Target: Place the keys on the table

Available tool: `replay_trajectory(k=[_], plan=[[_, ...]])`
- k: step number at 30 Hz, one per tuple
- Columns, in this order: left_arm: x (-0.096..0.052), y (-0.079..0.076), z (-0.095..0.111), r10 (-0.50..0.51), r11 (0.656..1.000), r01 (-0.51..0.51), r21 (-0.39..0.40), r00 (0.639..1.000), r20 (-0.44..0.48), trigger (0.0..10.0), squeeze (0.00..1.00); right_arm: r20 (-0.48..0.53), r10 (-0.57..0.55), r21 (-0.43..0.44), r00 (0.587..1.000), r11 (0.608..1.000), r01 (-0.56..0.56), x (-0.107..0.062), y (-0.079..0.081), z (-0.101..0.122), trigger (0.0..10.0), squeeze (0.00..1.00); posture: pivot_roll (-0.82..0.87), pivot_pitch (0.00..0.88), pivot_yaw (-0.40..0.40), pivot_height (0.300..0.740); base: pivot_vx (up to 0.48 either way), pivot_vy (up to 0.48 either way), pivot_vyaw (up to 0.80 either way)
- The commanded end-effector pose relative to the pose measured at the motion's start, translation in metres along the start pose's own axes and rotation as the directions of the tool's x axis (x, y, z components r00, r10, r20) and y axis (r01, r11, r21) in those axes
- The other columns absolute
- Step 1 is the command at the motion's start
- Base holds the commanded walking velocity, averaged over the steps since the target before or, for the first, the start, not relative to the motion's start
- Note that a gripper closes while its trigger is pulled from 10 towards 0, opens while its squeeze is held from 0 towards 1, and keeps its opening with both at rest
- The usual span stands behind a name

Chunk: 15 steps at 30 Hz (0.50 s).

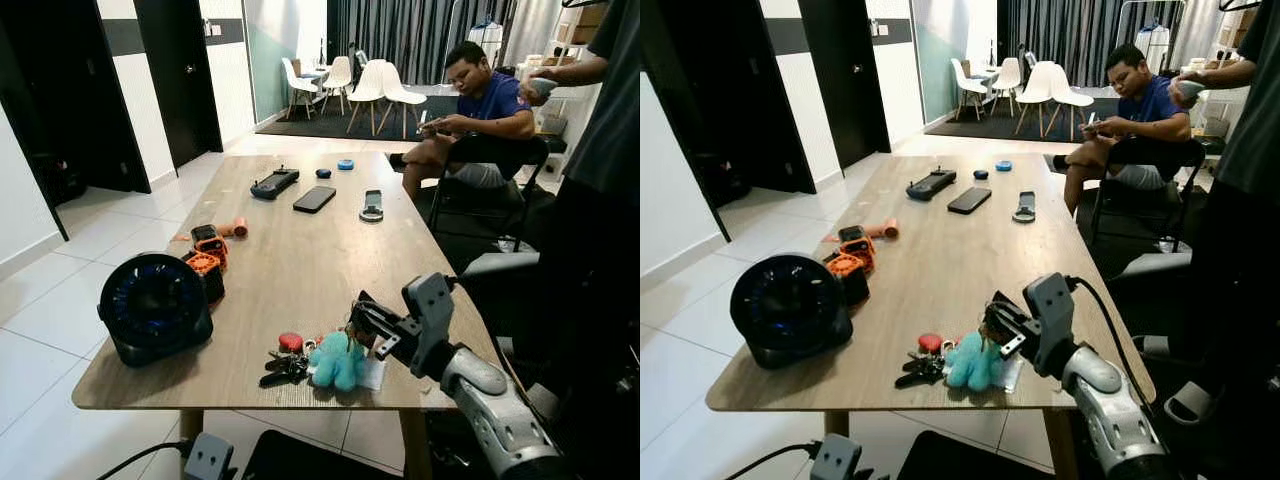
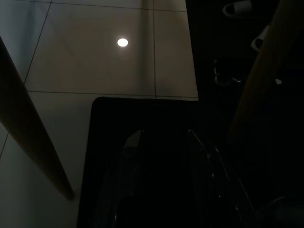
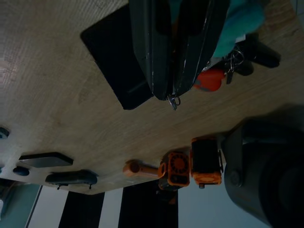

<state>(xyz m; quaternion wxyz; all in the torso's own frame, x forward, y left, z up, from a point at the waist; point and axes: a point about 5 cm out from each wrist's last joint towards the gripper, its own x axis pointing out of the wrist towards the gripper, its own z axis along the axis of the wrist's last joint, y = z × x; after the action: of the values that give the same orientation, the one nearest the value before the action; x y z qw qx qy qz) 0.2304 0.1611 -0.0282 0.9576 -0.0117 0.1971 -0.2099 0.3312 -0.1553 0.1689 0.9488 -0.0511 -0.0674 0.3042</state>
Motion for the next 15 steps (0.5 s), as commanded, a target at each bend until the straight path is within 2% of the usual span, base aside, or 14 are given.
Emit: replay_trajectory(k=[1, 2, 3, 4, 6, 7, 8, 11, 15], plan=[[-0.003, 0.001, -0.003, -0.007, 1.0, 0.007, 0.006, 1.0, -0.013, 10.0, 0.0, 0.038, -0.136, 0.011, 0.99, 0.991, 0.136, -0.01, -0.018, 0.004, 10.0, 0.0, 0.01, 0.032, 0.046, 0.74, 0.0, 0.0, 0.0], [-0.003, 0.001, -0.003, -0.007, 1.0, 0.007, 0.006, 1.0, -0.013, 10.0, 0.0, 0.038, -0.136, 0.011, 0.99, 0.991, 0.136, -0.01, -0.018, 0.004, 10.0, 0.0, 0.01, 0.032, 0.046, 0.74, 0.0, 0.0, 0.0], [-0.003, 0.0, -0.003, -0.01, 1.0, 0.01, 0.005, 1.0, -0.013, 10.0, 0.0, 0.046, -0.211, 0.023, 0.976, 0.977, 0.21, -0.015, -0.028, 0.004, 10.0, 0.0, 0.01, 0.033, 0.046, 0.74, 0.0, 0.0, 0.0], [-0.003, 0.0, -0.003, -0.01, 1.0, 0.01, 0.005, 1.0, -0.013, 10.0, 0.0, 0.046, -0.211, 0.023, 0.976, 0.977, 0.21, -0.015, -0.028, 0.004, 10.0, 0.0, 0.01, 0.033, 0.046, 0.74, 0.0, 0.0, 0.0], [-0.003, -0.001, -0.004, -0.018, 1.0, 0.018, 0.003, 1.0, -0.015, 10.0, 0.0, 0.047, -0.345, 0.046, 0.938, 0.938, 0.343, -0.03, -0.047, -0.001, 10.0, 0.0, 0.01, 0.039, 0.047, 0.74, 0.0, 0.0, 0.0], [-0.003, -0.001, -0.004, -0.018, 1.0, 0.018, 0.003, 1.0, -0.015, 10.0, 0.0, 0.047, -0.345, 0.046, 0.938, 0.938, 0.343, -0.03, -0.047, -0.001, 10.0, 0.0, 0.01, 0.039, 0.047, 0.74, 0.0, 0.0, 0.0], [-0.003, -0.002, -0.004, -0.02, 1.0, 0.02, 0.003, 1.0, -0.016, 10.0, 0.0, 0.038, -0.387, 0.046, 0.921, 0.921, 0.386, -0.036, -0.052, -0.004, 10.0, 0.0, 0.01, 0.04, 0.048, 0.74, 0.0, 0.0, 0.0], [-0.004, -0.002, -0.005, -0.022, 1.0, 0.022, 0.003, 1.0, -0.018, 10.0, 0.0, 0.021, -0.431, 0.054, 0.902, 0.901, 0.43, -0.043, -0.058, -0.008, 10.0, 0.0, 0.01, 0.044, 0.053, 0.74, 0.0, 0.0, 0.0], [-0.004, -0.002, -0.005, -0.025, 1.0, 0.025, 0.003, 0.999, -0.02, 10.0, 0.0, 0.01, -0.447, 0.06, 0.895, 0.893, 0.446, -0.045, -0.058, -0.011, 10.0, 0.0, 0.0, 0.048, 0.057, 0.74, 0.0, 0.0, 0.0]])
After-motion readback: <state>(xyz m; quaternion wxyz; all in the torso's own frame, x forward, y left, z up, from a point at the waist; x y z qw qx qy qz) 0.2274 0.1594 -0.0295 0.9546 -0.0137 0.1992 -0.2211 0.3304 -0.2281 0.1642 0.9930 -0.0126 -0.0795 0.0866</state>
